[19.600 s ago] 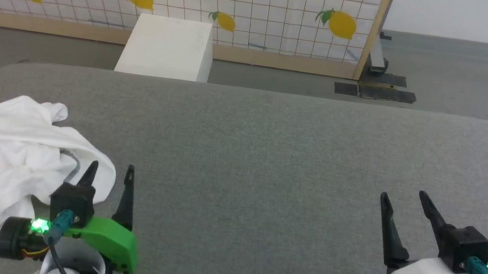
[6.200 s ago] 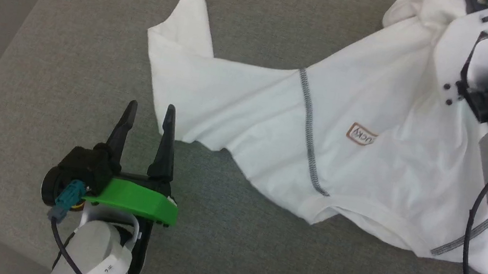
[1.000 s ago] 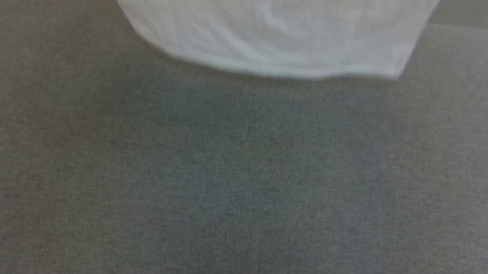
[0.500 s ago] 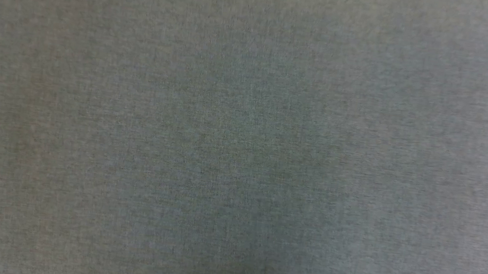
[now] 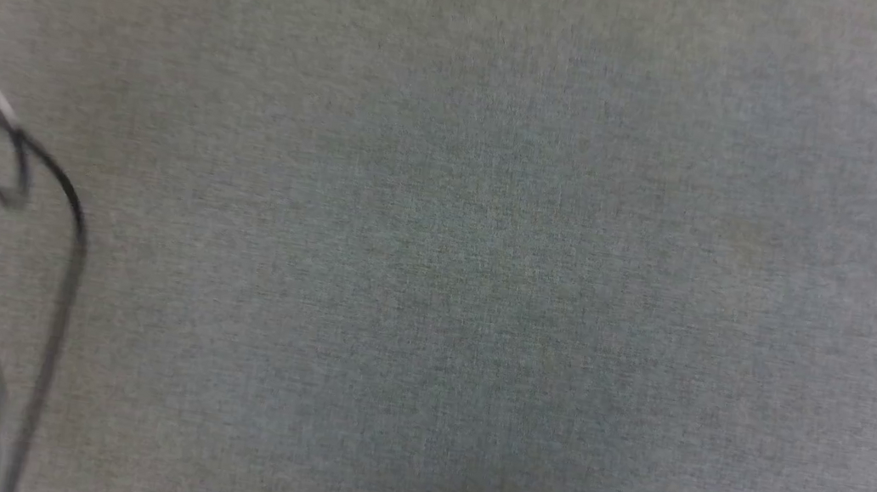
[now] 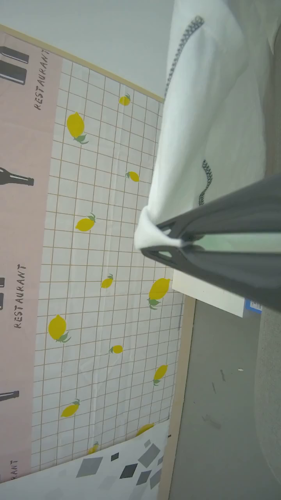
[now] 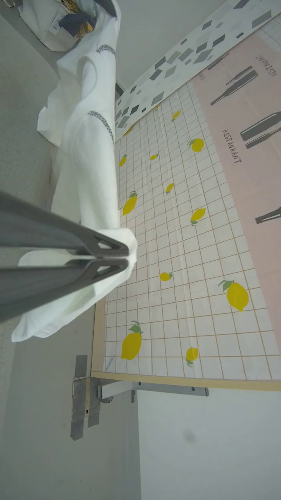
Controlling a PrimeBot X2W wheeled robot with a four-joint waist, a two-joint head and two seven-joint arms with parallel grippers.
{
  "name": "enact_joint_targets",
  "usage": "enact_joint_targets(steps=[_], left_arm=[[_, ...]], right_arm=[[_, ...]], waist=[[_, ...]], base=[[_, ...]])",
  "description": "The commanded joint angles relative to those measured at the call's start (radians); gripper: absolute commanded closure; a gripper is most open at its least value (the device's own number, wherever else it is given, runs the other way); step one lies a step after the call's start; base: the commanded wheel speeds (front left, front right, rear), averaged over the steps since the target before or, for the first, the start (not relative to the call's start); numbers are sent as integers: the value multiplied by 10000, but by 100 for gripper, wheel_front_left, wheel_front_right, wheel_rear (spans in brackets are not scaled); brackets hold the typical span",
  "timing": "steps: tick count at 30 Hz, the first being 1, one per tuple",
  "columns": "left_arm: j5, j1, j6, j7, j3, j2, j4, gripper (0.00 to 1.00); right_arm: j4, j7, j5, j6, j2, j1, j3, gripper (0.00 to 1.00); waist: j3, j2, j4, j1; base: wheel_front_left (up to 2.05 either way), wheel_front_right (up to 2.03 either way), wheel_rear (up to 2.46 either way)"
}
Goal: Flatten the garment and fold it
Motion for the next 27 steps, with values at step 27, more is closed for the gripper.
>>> enact_joint_targets(steps=[27], left_arm=[[-1685,12243,1925,1931,208,-1448,-5564,100]], right_arm=[[-5486,-295,324,-15,980,12750,-1755,100]], waist=[[-4856,0,189,-2]], base=[[0,0,0]])
